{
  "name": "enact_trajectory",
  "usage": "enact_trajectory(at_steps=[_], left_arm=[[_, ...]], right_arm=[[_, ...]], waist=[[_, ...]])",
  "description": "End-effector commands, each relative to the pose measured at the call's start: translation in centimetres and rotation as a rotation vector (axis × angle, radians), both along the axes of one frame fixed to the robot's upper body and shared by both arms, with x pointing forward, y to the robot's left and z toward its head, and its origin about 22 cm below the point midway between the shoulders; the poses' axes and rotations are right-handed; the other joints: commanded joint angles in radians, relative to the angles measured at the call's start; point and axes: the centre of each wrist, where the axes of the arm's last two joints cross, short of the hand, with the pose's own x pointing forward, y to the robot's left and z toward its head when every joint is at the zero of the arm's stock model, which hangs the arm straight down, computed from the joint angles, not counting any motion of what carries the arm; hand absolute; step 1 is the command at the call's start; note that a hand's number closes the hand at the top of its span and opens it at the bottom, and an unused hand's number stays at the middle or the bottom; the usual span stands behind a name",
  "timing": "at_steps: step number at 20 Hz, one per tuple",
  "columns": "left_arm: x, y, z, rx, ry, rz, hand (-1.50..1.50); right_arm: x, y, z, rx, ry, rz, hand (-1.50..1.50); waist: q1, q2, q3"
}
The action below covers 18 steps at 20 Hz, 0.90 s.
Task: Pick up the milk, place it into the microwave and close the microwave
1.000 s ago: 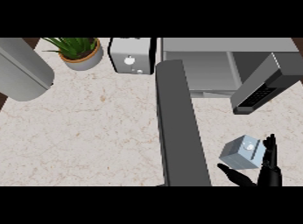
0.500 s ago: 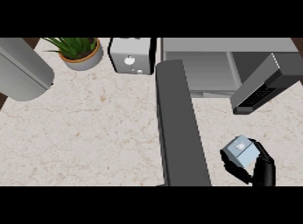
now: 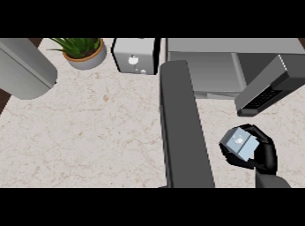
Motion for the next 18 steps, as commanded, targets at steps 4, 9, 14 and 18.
enact_trajectory(at_steps=[4,9,14,18], left_arm=[[-0.2,0.4,0.0,-0.009,-0.013,-0.004,-1.5],[-0.3,0.5,-1.2,-0.018,0.017,-0.002,-1.5],[-1.1,3.8,-1.1,-0.012,-0.007,0.028,-1.5],[-0.8,3.6,-2.7,-0.028,0.018,0.027,-1.5]], right_arm=[[4.5,0.7,1.0,0.066,-0.019,0.311,1.5],[4.3,1.8,1.3,0.13,-0.034,0.4,1.5],[5.4,5.7,5.2,0.07,-0.076,0.367,1.5],[8.2,5.9,6.7,0.017,-0.062,0.335,1.5]], waist=[[0.009,0.002,0.001],[-0.016,-0.004,-0.002],[-0.023,-0.007,-0.003],[-0.015,-0.004,-0.002]])
